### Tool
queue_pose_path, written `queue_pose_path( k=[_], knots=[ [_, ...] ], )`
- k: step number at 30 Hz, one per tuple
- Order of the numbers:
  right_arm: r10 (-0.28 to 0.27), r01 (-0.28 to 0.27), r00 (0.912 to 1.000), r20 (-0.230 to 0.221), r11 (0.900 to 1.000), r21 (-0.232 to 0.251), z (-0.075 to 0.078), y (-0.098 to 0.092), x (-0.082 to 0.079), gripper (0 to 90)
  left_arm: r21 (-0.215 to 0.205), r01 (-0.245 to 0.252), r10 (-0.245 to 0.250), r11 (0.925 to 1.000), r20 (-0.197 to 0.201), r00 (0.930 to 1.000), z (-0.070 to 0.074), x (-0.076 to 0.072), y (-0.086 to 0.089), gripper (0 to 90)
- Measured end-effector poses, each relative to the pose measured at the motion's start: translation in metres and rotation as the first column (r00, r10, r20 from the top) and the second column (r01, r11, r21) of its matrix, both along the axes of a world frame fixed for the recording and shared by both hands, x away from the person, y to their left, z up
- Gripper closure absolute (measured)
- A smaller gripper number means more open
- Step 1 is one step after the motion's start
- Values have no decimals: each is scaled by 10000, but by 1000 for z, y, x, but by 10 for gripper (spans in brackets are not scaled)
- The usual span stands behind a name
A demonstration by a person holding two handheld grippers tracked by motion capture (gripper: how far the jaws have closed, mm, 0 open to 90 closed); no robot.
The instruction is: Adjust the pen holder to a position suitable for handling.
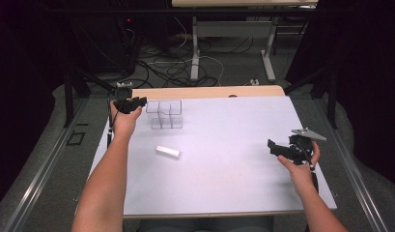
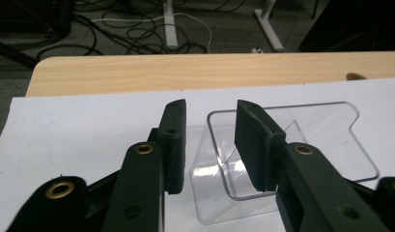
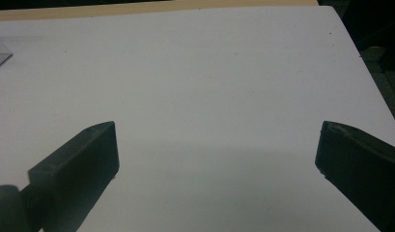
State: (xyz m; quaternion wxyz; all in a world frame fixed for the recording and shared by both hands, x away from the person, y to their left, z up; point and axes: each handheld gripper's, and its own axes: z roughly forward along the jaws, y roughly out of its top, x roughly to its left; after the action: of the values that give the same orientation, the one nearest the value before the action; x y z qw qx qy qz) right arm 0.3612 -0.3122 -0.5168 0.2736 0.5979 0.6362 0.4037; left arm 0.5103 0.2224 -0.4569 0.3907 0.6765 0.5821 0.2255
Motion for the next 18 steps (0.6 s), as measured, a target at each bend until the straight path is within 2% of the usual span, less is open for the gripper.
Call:
queue_pose_path(
  k=[2,18],
  knots=[
    [16,-16,10000,6,10000,-1,0,0,0,10,21,-30,31,10000,-294,9996,-4,3,-1,688],
    [142,-142,9999,-82,9999,0,-1,2,1,12,210,176,-155,9996,-956,9953,-18,6,-11,769]
  ],
)
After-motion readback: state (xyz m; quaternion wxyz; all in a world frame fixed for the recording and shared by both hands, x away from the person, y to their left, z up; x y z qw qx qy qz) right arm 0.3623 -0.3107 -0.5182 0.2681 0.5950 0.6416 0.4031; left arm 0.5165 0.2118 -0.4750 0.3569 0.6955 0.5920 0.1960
